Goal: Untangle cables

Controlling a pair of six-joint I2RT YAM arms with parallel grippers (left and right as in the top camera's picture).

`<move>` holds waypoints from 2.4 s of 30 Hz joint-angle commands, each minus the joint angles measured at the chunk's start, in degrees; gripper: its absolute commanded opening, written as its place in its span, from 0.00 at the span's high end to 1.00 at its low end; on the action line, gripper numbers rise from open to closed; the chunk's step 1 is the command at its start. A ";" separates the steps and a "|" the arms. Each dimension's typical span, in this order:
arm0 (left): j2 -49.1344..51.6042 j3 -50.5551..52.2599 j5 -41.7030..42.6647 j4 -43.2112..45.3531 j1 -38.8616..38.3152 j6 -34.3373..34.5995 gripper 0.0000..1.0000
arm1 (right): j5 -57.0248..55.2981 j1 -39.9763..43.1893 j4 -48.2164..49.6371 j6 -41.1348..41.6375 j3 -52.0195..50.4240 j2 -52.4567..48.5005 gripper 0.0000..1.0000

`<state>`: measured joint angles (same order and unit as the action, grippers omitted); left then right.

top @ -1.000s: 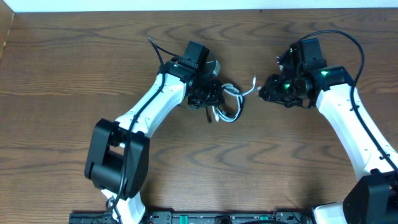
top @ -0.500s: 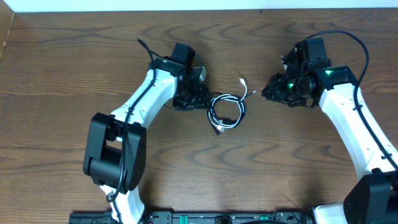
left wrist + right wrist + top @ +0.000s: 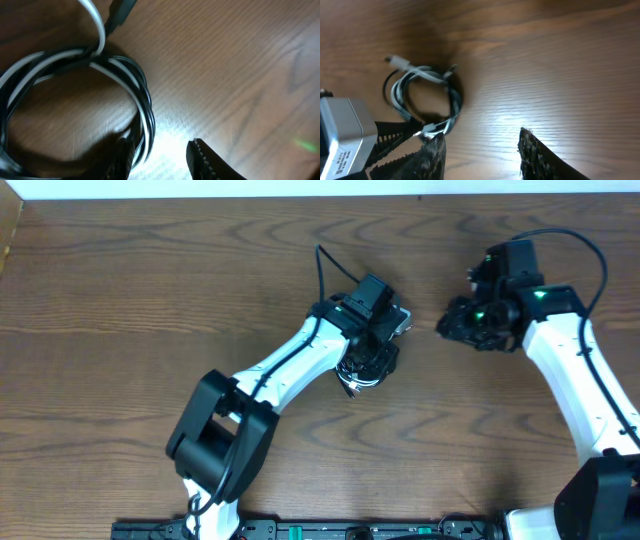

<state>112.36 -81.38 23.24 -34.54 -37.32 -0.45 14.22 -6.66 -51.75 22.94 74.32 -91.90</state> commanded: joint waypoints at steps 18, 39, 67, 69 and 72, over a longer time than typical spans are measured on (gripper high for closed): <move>8.68 -1.25 -13.66 3.26 -4.90 2.32 0.75 | -1.20 10.69 -2.97 -2.27 0.90 -0.26 0.59; -3.15 -7.34 18.99 -3.45 5.73 9.42 0.93 | 24.72 10.69 -0.63 -15.41 0.90 -0.26 0.62; -4.79 -7.30 44.48 -3.54 14.91 11.76 0.93 | 30.47 -3.48 13.16 8.83 0.90 -0.28 0.68; -4.79 -7.30 44.48 -3.54 14.91 11.76 0.92 | 28.00 -3.85 12.07 9.84 0.90 -0.28 0.74; -4.79 -7.30 44.48 -3.54 14.93 11.76 0.93 | 25.42 -4.17 10.36 10.49 0.87 -0.28 0.77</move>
<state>107.59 -88.47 65.43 -38.57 -22.61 11.00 44.56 -10.11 -40.14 31.16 74.52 -91.90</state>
